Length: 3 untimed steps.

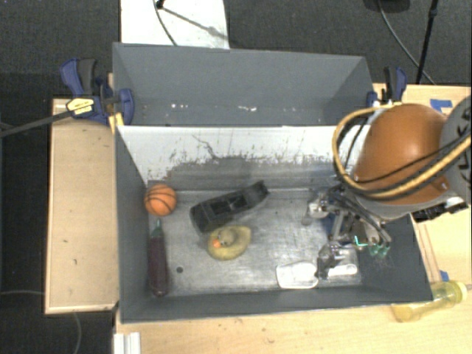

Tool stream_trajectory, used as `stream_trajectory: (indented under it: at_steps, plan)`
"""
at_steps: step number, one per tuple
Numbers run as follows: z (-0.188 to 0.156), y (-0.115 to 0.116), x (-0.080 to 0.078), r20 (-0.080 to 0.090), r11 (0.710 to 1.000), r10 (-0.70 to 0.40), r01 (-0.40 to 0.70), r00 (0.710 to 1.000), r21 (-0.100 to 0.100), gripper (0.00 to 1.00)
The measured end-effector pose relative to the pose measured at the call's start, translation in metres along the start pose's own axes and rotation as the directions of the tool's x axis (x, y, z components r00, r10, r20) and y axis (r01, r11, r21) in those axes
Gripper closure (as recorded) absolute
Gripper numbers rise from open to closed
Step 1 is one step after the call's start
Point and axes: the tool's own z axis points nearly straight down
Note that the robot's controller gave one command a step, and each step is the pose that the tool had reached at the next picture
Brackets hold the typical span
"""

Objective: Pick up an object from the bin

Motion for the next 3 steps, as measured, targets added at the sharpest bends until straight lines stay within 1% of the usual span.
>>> stream_trajectory:
  at_steps: [1,2,3]
  plan:
    - [-0.004,0.0,-0.002,0.008,1.0,0.0,0.0,1.0,0.0,0.0]
    - [0.06,-0.01,-0.002,0.014,1.0,-0.023,0.023,1.0,0.001,0.0]
    - [0.128,-0.051,-0.007,0.013,1.0,-0.025,0.025,1.0,0.001,1.0]
